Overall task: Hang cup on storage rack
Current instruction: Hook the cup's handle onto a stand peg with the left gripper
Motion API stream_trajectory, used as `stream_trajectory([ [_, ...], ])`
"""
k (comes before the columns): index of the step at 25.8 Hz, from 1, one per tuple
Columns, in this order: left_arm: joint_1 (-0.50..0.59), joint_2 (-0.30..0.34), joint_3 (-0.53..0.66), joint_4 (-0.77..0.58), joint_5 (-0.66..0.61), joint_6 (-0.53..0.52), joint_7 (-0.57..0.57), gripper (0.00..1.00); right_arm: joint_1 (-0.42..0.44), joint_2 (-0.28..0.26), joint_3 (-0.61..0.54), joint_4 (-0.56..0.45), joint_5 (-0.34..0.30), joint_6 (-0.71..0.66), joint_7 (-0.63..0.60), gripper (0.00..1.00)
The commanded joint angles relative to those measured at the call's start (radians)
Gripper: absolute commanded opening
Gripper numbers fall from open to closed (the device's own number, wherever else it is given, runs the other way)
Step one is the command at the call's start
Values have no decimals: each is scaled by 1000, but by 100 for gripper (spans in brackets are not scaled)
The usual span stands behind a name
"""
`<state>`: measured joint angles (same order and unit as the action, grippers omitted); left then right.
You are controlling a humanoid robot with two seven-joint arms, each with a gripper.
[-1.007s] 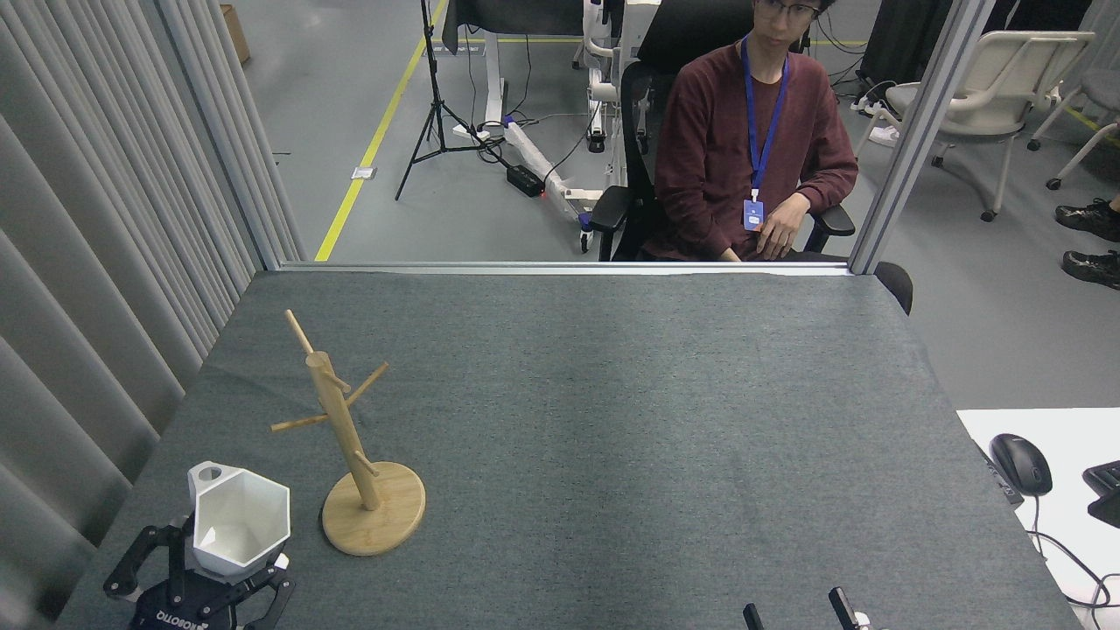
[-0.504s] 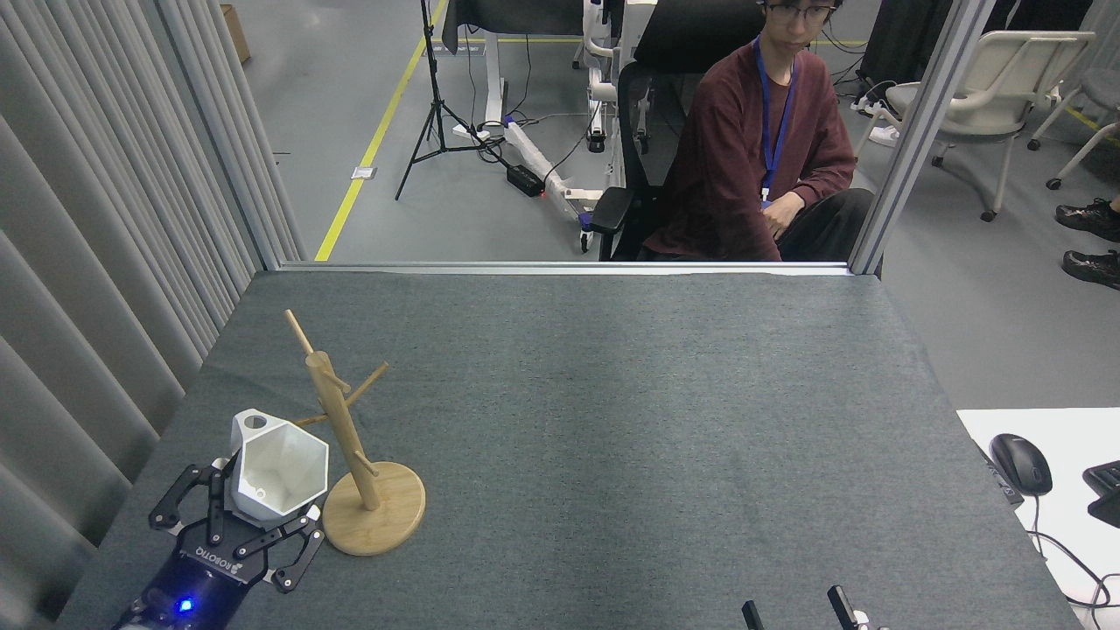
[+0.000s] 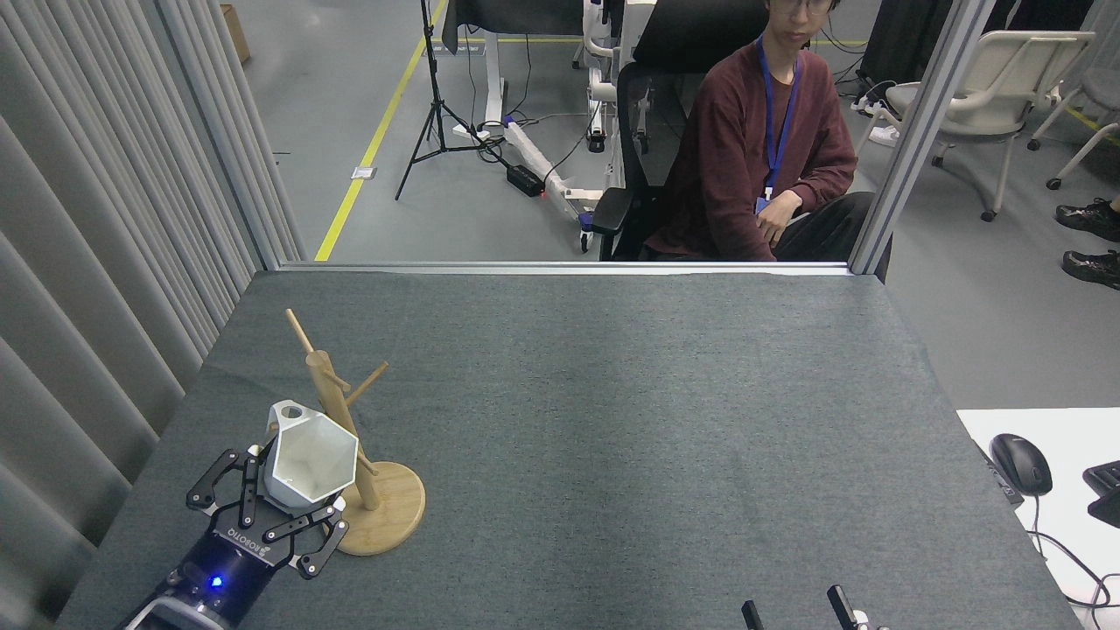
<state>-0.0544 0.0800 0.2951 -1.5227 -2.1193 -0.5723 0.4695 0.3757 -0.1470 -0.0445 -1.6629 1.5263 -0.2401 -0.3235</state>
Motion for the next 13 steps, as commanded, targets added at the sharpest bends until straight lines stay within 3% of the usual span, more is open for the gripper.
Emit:
stream_trajectory([
  [1,-28,-6,-5,30,-16,6,0,43,0,0,0,-1,0,-1,-2,100],
  [3,-45,-17,-2,50,-14,26,-2,100,0,0,0,0,0,-1,-16,100],
  [13,4,-13,33,24,5,11,-2,100,0,0,0,-2,0,-4,-19,100],
])
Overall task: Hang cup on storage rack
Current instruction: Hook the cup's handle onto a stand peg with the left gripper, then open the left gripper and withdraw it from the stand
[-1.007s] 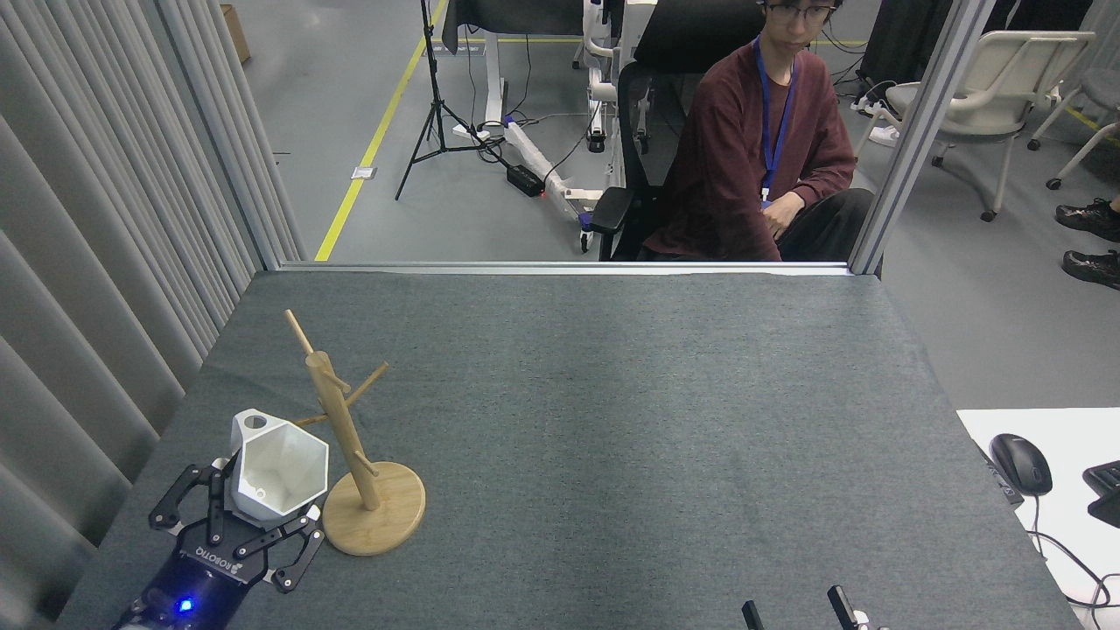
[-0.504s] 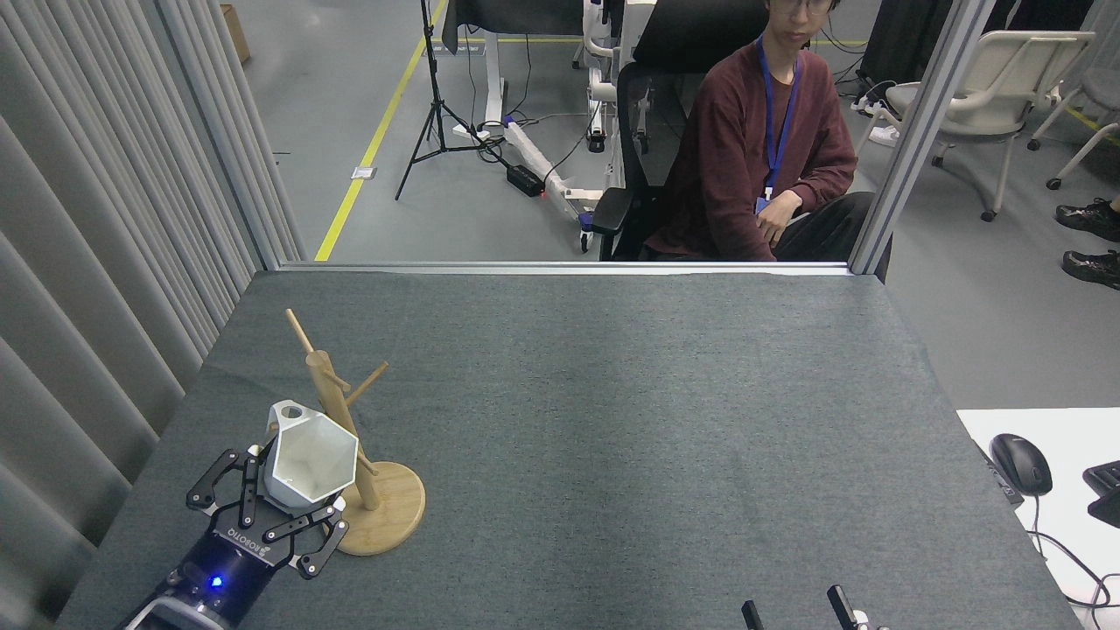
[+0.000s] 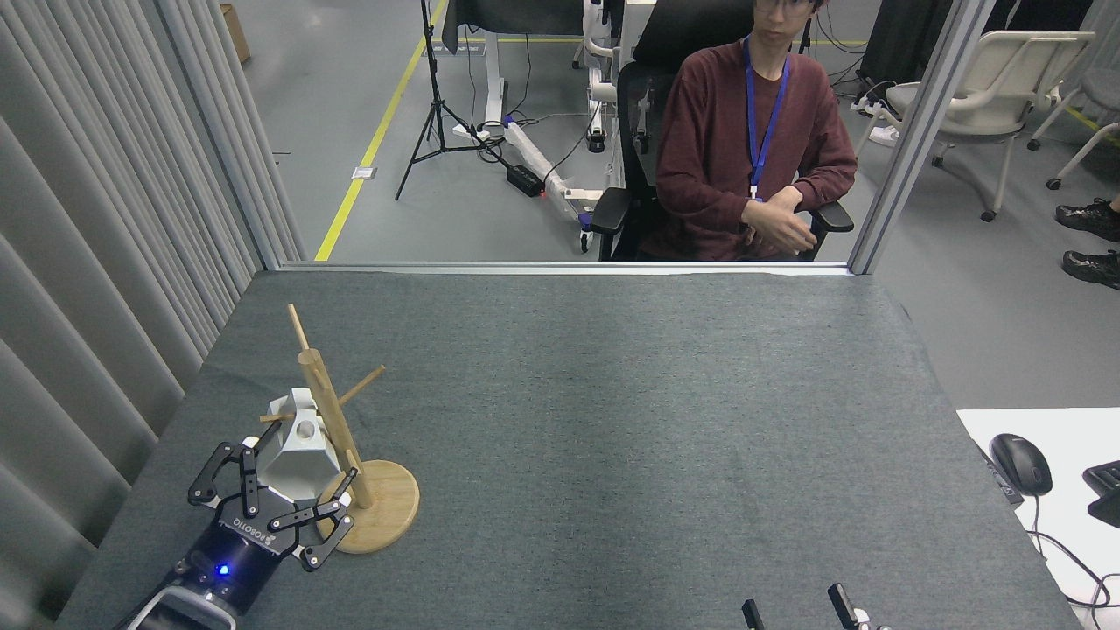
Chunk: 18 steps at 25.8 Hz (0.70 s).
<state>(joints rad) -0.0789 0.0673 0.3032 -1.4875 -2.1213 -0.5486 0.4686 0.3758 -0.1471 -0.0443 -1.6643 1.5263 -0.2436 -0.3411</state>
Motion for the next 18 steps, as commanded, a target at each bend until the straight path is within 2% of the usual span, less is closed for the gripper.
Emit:
stream_trajectory([
  [1,48,0,43,-11,20,-14,-1,100,0,0,0,0,0,-2,-1,100],
  [9,146,-3,249,-46,122,-16,-1,100,2,0,0,-2,0,-3,-4,100],
  [12,225,-9,315,-88,208,-19,-10,100,2,0,-5,-2,0,10,-4,100],
  [13,258,-20,313,-99,241,-25,-16,100,3,1,-8,-2,0,14,-4,100],
  [15,335,-83,306,-134,302,-37,-21,100,8,9,-40,-6,-2,12,-4,100],
  [18,347,-86,226,-165,354,-24,-68,100,32,21,-69,-20,0,7,-4,100],
])
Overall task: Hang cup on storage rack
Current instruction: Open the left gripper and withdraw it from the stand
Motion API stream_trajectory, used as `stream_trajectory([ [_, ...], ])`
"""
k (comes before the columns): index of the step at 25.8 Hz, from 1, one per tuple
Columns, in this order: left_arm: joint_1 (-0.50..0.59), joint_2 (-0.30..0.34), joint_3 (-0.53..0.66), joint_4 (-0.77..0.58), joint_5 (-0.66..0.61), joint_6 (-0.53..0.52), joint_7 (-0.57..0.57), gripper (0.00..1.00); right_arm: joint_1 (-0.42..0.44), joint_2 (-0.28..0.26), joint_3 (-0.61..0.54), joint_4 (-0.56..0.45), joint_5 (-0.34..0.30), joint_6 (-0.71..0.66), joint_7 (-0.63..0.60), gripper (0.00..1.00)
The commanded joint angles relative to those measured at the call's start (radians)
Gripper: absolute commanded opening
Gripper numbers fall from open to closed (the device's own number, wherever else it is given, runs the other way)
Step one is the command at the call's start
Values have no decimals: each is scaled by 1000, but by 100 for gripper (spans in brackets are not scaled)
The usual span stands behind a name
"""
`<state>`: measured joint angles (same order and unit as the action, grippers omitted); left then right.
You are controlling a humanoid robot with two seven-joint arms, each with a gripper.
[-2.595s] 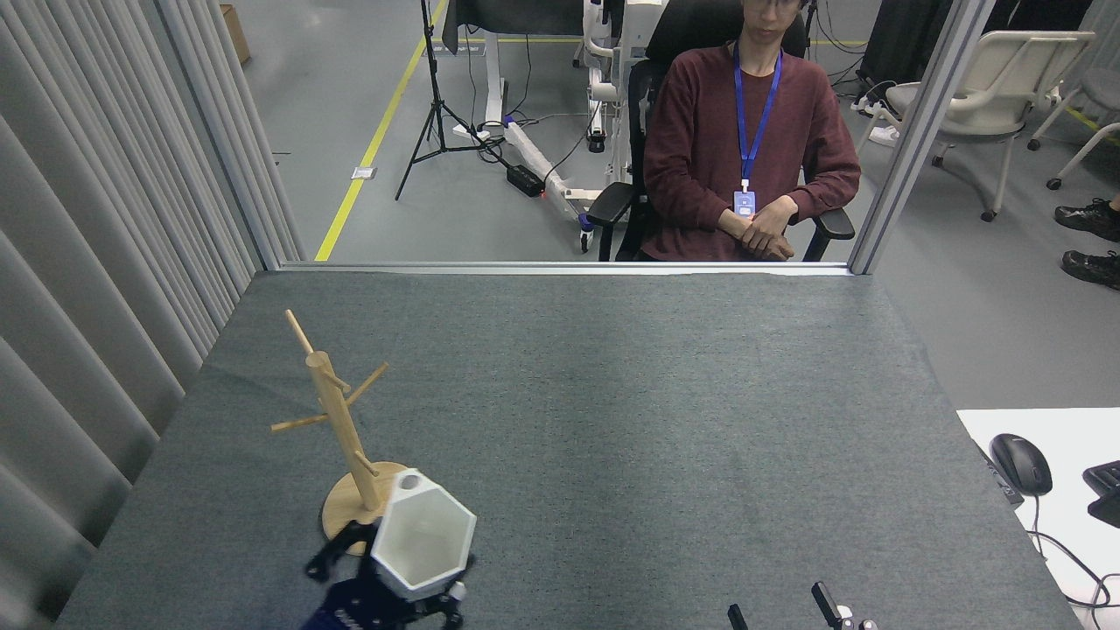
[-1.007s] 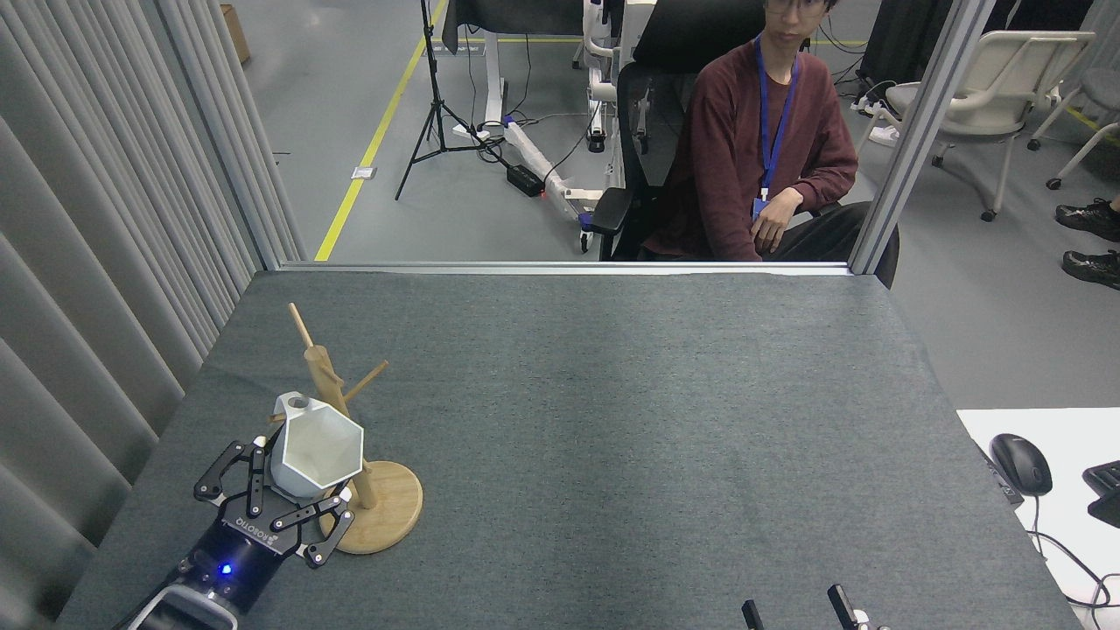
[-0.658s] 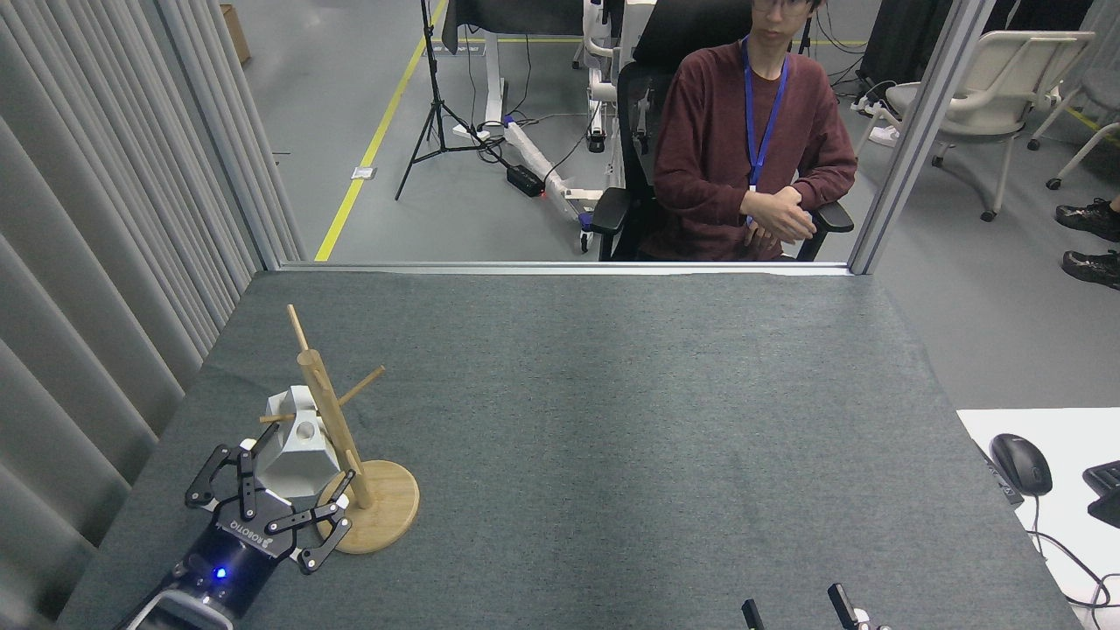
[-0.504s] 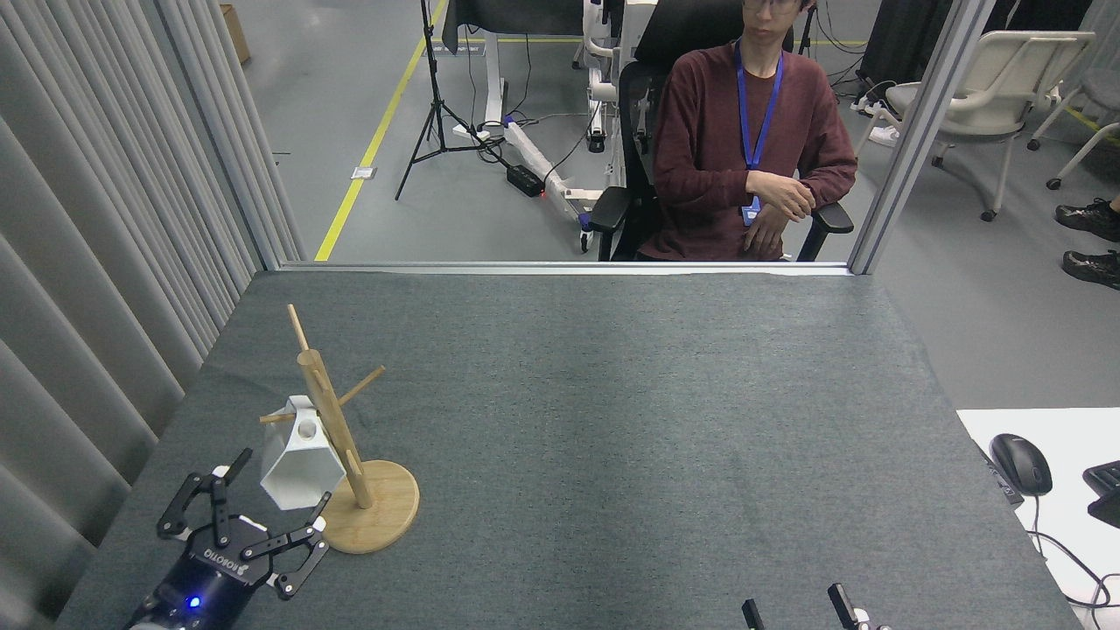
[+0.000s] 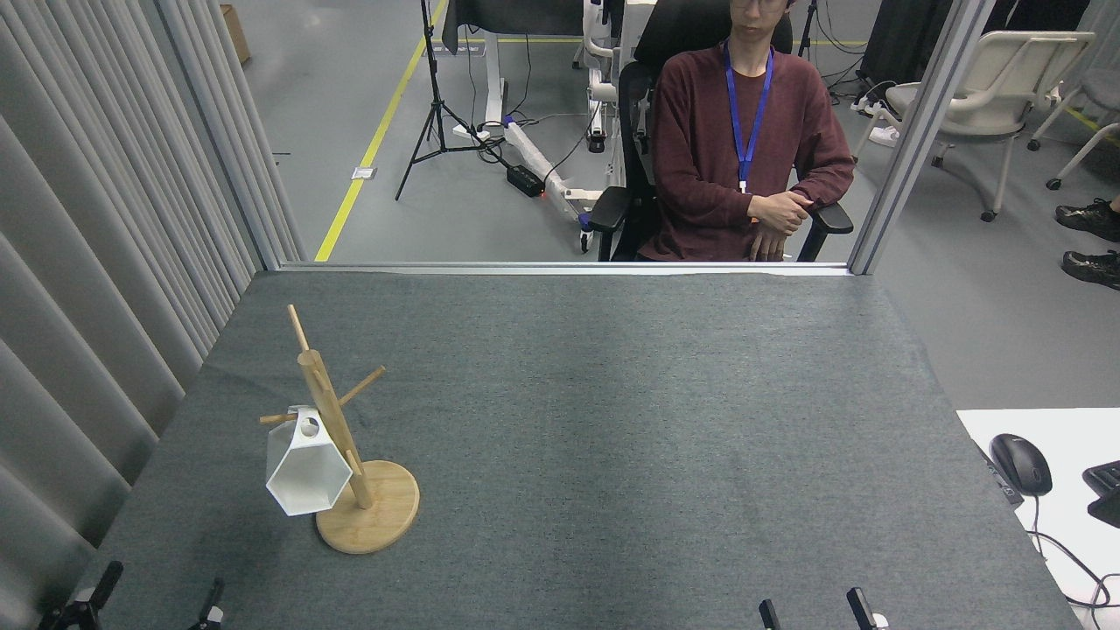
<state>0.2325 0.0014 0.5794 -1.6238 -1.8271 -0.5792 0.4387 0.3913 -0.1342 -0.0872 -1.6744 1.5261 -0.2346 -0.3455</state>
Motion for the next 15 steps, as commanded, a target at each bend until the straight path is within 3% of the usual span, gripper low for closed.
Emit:
stream_trajectory([
  [1,36,-18,-69,-31,97,7,-74,100,27,8,-31,-18,0,-2,0,100],
  [4,36,-20,-141,-45,229,27,-222,100,72,10,-51,-45,0,-3,-10,100],
  [6,41,-17,-245,-62,275,128,-268,100,93,10,-63,-64,0,-5,-26,100],
  [10,88,14,-512,-103,281,364,-278,100,107,16,-88,-84,0,4,-26,100],
  [12,105,28,-581,-105,281,406,-273,100,107,15,-102,-84,0,4,-24,100],
  [15,134,43,-592,-103,284,404,-255,100,104,2,-106,-84,2,3,-27,100],
])
